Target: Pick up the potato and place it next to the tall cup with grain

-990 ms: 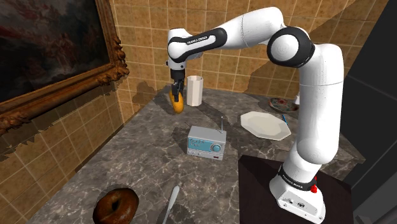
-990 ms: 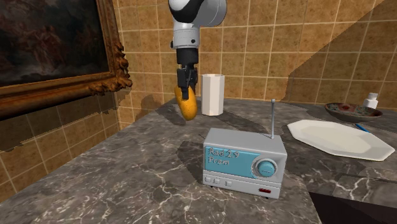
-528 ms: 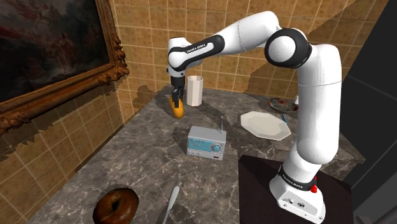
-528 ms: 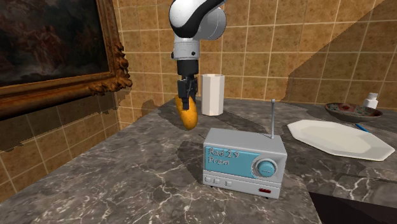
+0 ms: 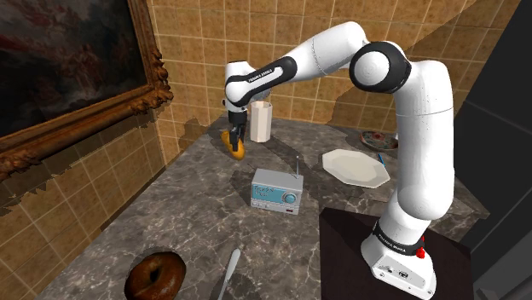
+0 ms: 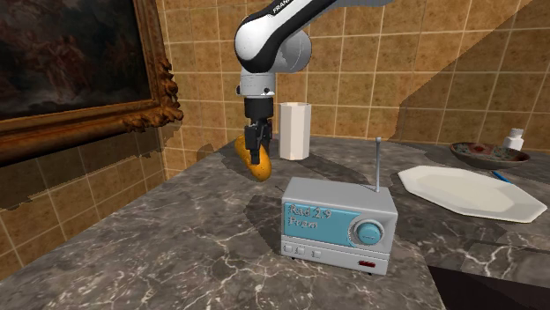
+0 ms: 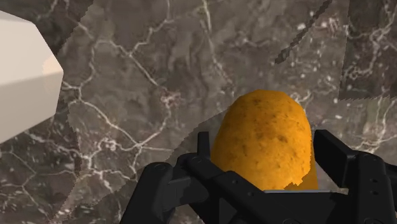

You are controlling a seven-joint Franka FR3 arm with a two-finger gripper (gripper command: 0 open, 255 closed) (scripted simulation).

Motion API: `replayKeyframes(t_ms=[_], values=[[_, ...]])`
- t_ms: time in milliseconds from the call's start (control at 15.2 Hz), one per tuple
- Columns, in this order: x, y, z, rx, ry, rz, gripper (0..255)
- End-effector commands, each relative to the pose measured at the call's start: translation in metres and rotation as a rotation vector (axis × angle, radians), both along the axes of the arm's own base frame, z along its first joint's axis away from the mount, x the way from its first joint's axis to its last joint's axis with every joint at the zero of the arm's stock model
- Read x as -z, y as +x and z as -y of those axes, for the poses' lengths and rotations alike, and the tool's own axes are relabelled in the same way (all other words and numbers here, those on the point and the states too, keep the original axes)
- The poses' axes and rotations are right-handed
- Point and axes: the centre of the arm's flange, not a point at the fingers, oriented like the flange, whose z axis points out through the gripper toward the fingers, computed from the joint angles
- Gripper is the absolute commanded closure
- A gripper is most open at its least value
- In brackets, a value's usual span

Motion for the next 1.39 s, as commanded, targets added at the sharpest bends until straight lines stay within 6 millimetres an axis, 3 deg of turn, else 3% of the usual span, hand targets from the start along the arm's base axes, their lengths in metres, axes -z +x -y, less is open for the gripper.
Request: replayKeyframes(t_ms=[0, 462, 528, 858, 1122, 1320], values=[[0.013, -0.004, 0.002, 0.002, -0.002, -0.019, 255], [0.013, -0.004, 0.002, 0.002, -0.002, -0.019, 255], [0.013, -0.004, 0.000, 0.002, -0.002, -0.019, 0], [0.013, -0.004, 0.002, 0.002, -0.002, -0.019, 0], [-0.037, -0.001, 0.003, 0.002, -0.002, -0.019, 0], [-0.037, -0.001, 0.003, 0.002, -0.002, -0.019, 0]])
